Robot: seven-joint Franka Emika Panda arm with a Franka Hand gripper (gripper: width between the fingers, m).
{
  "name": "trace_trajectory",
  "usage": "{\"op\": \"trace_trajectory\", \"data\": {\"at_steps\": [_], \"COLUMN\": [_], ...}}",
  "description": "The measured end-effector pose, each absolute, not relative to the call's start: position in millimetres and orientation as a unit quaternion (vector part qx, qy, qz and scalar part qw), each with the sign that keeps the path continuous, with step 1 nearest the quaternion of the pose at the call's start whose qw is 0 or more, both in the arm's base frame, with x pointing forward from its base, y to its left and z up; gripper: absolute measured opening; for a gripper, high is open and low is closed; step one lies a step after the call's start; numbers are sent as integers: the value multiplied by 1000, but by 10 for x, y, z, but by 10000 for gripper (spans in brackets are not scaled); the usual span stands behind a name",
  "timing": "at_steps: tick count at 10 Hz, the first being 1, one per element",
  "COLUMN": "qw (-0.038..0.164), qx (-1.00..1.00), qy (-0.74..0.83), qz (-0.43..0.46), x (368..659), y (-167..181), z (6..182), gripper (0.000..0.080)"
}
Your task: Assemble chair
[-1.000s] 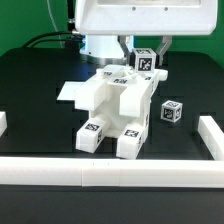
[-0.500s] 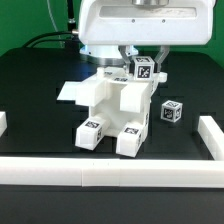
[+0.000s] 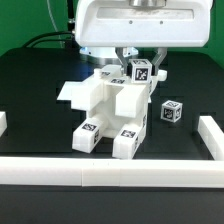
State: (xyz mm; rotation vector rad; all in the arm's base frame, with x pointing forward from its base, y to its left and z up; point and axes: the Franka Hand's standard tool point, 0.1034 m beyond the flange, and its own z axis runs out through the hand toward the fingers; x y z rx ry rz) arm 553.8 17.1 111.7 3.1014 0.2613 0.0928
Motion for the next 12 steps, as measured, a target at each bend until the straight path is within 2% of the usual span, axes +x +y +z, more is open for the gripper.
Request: {"op": "trace_trajectory", "data": {"at_steps": [5,6,7,8,9,12], "qw": [18,18,18,18,18,18], "qx": [995,995,995,995,995,995], "qy": [93,93,93,93,93,93], "qz": [40,40,40,40,40,39], "x": [5604,5603,5603,5602,5602,5601], "y": [114,114,113,113,113,113], "z": [1118,1117,1116,1115,1114,1112], "gripper": [268,446,572,572,633,649]}}
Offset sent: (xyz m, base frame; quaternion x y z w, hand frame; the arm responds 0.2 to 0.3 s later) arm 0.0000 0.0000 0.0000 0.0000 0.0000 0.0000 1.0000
